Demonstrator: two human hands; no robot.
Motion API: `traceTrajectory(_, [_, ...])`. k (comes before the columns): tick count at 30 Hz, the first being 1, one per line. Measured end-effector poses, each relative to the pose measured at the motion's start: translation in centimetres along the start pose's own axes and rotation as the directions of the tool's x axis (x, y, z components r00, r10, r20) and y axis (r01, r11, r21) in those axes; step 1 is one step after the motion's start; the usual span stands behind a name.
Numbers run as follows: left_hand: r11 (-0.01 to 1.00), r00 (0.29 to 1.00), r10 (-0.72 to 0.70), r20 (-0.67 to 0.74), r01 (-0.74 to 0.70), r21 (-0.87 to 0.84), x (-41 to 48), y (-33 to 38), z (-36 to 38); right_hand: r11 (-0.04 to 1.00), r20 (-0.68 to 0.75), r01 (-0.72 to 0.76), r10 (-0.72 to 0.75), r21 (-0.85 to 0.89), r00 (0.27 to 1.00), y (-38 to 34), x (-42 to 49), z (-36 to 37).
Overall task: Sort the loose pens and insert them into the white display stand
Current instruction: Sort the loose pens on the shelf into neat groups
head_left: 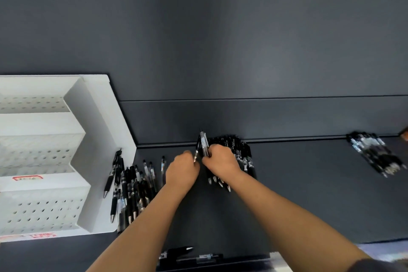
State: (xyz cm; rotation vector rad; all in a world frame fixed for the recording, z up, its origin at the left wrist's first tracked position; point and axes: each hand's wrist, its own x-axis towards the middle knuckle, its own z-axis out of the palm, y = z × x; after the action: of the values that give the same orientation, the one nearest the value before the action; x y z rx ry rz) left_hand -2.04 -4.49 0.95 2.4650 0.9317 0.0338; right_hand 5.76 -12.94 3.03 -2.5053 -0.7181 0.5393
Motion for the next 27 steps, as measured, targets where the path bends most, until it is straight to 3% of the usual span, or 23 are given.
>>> traceTrajectory(4, [0.991,0.995,0.097,-0.024,-0.099,-0.092,0.1,3.9,1.2,0.995,-0.054,-0.079,0.083,0.058,0.995,3.6,0.2,-2.7])
traceTrajectory(10, [0.994,0.997,0.069,0.024,-0.071,0.080,0.1,6.8,3.5,0.988,-0.021,-0.130,0.132,0.081,0.991,9.1,-0.1,-5.1])
traceTrajectory(14, [0.987,0.996,0.078,-0.041,-0.071,0.143,-0.4,9.1,4.4,0.990,-0.007,-0.118,0.119,0.083,0.993,12.1,-0.2,-7.0])
traceTrajectory(20, [0.943,0.955,0.287,-0.077,-0.268,0.196,-0.7,15.9,7.3,0.991,-0.030,-0.104,0.107,0.090,0.994,17.2,-0.9,-11.0])
traceTrajectory(27, [0.886,0.898,0.439,0.022,-0.436,0.156,-1.7,25.7,12.8,0.975,-0.145,-0.220,0.216,-0.016,0.966,27.6,-2.1,-18.0])
